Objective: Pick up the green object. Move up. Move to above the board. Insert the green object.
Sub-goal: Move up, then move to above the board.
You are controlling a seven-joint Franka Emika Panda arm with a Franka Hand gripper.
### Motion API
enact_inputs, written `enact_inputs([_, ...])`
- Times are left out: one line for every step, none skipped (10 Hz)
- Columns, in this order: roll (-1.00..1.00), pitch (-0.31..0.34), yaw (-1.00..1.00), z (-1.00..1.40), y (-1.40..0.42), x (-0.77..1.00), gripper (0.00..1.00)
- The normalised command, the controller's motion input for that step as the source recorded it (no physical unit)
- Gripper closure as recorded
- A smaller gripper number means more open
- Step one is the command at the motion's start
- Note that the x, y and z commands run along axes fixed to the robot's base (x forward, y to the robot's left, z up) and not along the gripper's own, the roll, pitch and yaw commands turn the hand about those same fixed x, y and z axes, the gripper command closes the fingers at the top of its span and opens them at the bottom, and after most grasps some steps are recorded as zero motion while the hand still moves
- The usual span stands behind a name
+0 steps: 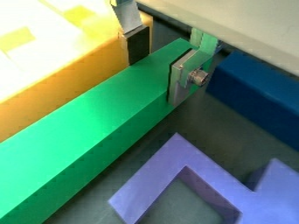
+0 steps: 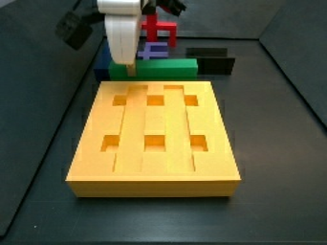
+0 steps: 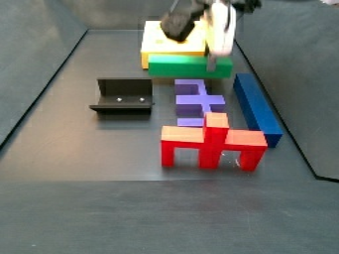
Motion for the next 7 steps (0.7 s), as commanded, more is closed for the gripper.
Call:
enact_inputs([-0.07,0.037,0.04,0.49,-0.03,-0.10,1.00])
enact_inputs([-0.10,0.023,0.03,0.32,-0.01,-0.07,1.00])
enact_inputs([0.00,0.000,0.00,1.40,0.00,0.00,1.00])
enact_inputs([0.00,0.042,-0.01,1.40,0.00,-0.02,1.00])
enact_inputs([-0.06,0.060,-0.01,1.40,-0.01,-0.04,1.00])
enact_inputs([-0.10,0.048,-0.01,1.40,0.01,-0.03,1.00])
enact_inputs([-0.09,0.062,-0.01,1.40,0.01,0.02,1.00])
